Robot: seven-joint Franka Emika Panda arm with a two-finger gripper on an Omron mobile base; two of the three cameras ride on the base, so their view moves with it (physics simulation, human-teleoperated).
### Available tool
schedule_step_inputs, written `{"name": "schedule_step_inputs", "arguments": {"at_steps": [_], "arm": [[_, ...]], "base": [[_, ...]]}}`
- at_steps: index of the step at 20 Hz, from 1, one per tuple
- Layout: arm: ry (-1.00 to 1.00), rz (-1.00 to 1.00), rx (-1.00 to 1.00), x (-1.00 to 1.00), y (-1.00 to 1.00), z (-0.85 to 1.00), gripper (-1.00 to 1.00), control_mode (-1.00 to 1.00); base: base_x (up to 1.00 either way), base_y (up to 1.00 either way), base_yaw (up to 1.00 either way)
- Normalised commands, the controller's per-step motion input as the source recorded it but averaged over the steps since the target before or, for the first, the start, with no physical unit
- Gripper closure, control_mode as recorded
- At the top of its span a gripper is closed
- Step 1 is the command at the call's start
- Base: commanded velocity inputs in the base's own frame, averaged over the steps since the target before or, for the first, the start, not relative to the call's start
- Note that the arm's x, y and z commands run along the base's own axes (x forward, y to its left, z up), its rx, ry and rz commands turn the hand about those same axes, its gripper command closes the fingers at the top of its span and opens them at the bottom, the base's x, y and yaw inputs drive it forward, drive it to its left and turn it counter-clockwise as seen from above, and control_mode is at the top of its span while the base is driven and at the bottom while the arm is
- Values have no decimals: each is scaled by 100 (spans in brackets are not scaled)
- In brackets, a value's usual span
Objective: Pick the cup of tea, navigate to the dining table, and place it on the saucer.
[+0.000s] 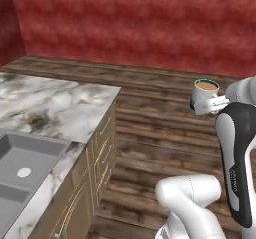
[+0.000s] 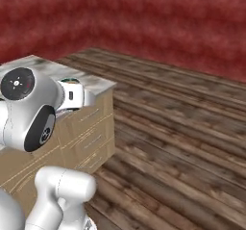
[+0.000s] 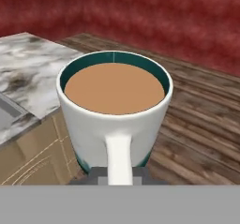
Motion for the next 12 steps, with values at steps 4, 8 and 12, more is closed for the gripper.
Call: {"name": "schedule_step_inputs", "arguments": {"at_steps": [4, 8, 12], "arm": [[0, 0, 0, 0, 0, 0, 100, 100], [0, 0, 0, 0, 0, 0, 100, 100], [0, 0, 0, 0, 0, 0, 100, 100]], "base": [[100, -18, 0], [100, -25, 2], [100, -35, 12]]}}
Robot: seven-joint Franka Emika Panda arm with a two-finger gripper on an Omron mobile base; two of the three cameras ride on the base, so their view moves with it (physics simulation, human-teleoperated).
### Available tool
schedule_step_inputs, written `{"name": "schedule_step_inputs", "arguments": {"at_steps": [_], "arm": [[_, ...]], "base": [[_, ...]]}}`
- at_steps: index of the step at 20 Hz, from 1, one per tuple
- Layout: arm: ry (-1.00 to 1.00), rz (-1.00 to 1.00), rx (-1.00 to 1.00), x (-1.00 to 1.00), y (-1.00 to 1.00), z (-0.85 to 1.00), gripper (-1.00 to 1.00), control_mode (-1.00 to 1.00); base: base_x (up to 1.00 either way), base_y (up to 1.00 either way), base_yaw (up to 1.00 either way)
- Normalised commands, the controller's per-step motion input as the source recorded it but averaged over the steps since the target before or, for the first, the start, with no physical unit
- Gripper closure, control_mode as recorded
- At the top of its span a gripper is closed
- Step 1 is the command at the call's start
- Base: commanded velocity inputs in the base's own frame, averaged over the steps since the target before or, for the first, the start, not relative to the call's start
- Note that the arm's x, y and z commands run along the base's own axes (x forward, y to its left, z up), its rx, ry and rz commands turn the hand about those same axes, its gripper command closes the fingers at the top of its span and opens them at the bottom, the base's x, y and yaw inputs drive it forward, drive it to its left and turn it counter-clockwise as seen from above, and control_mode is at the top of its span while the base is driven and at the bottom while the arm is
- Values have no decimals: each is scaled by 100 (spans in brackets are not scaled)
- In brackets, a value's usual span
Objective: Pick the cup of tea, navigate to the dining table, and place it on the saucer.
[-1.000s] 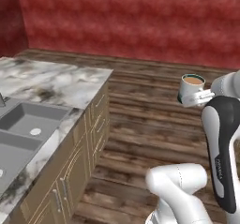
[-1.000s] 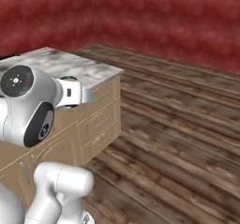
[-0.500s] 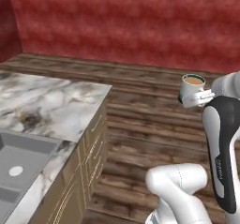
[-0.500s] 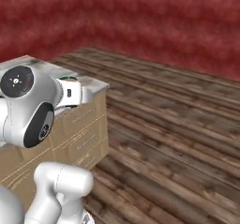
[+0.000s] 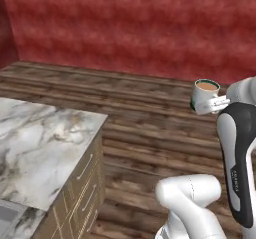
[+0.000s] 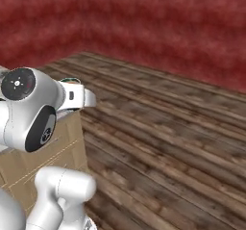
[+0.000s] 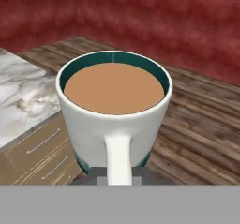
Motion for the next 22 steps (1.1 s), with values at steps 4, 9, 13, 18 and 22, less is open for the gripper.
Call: {"name": "schedule_step_inputs", "arguments": {"at_steps": [4, 9, 13, 18, 22], "arm": [[0, 0, 0, 0, 0, 0, 100, 100], [0, 0, 0, 0, 0, 0, 100, 100], [0, 0, 0, 0, 0, 0, 100, 100], [0, 0, 0, 0, 0, 0, 100, 100], [0, 0, 0, 0, 0, 0, 100, 100]], "base": [[100, -33, 21], [100, -42, 29], [100, -53, 36], [100, -58, 40], [100, -58, 43]]}}
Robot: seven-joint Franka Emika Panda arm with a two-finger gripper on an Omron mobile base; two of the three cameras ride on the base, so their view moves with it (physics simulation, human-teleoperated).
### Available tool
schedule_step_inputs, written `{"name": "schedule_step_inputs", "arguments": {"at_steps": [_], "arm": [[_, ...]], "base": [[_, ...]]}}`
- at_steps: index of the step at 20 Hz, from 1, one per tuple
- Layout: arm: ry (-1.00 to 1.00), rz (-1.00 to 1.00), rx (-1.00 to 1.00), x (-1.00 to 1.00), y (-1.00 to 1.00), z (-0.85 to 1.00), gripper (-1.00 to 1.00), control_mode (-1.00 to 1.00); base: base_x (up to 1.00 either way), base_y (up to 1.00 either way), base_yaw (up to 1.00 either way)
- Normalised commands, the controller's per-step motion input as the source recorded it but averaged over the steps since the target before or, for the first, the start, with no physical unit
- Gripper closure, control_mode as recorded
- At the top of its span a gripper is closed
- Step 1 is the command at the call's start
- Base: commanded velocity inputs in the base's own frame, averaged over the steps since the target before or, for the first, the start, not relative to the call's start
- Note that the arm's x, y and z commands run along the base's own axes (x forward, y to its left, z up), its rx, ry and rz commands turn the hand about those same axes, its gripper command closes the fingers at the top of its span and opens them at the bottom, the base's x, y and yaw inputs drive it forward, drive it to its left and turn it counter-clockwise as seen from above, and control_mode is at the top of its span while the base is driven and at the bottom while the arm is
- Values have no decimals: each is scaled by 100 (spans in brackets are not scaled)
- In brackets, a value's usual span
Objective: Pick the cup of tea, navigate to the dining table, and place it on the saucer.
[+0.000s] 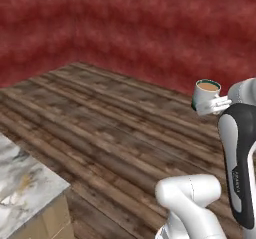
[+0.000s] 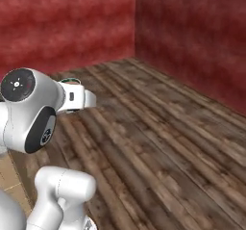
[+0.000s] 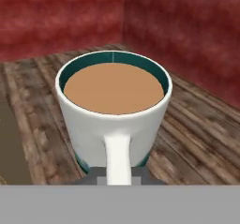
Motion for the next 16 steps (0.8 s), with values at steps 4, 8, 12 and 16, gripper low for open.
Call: {"name": "schedule_step_inputs", "arguments": {"at_steps": [4, 8, 12, 16], "arm": [[0, 0, 0, 0, 0, 0, 100, 100], [0, 0, 0, 0, 0, 0, 100, 100], [0, 0, 0, 0, 0, 0, 100, 100], [0, 0, 0, 0, 0, 0, 100, 100]], "base": [[100, -59, 47], [100, -50, 55], [100, -28, 66], [100, -15, 72]]}}
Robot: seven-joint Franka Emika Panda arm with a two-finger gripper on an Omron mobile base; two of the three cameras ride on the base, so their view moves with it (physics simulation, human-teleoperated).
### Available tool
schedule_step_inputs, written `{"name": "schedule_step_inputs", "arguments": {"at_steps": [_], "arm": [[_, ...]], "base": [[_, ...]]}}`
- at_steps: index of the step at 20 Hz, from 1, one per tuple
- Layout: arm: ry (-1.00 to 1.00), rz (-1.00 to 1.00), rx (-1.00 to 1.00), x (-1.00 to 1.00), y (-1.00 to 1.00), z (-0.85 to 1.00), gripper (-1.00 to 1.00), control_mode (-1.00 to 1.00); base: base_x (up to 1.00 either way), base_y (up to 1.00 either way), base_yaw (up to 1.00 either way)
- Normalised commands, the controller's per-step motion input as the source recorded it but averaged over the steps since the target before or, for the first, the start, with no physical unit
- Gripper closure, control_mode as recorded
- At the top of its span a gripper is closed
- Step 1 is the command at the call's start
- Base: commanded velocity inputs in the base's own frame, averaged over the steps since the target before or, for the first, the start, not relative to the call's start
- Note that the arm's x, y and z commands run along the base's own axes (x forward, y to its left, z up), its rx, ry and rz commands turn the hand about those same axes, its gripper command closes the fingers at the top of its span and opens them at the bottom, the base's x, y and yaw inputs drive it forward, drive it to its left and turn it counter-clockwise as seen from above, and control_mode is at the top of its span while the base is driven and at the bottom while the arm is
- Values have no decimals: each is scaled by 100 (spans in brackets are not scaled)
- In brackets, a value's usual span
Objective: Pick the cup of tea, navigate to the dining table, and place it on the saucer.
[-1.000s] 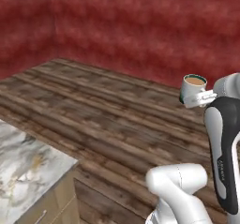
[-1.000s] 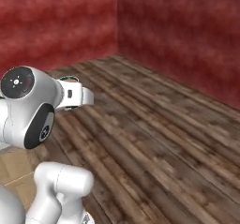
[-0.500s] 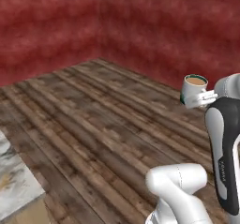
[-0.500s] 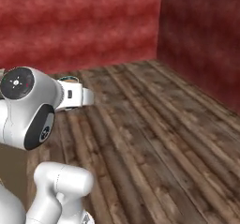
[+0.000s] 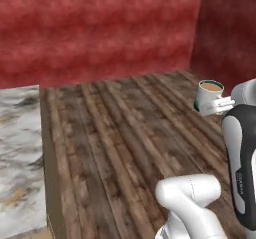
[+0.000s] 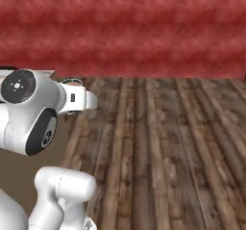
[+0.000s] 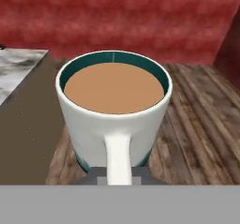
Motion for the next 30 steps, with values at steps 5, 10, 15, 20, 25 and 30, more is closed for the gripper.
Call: {"name": "schedule_step_inputs", "arguments": {"at_steps": [5, 10, 15, 20, 25, 30], "arm": [[0, 0, 0, 0, 0, 0, 100, 100], [0, 0, 0, 0, 0, 0, 100, 100], [0, 0, 0, 0, 0, 0, 100, 100], [0, 0, 0, 0, 0, 0, 100, 100], [0, 0, 0, 0, 0, 0, 100, 100], [0, 0, 0, 0, 0, 0, 100, 100]], "base": [[100, -19, 72], [100, -57, 61], [100, -98, 49], [100, -100, 51], [100, -100, 53], [100, -100, 52]]}}
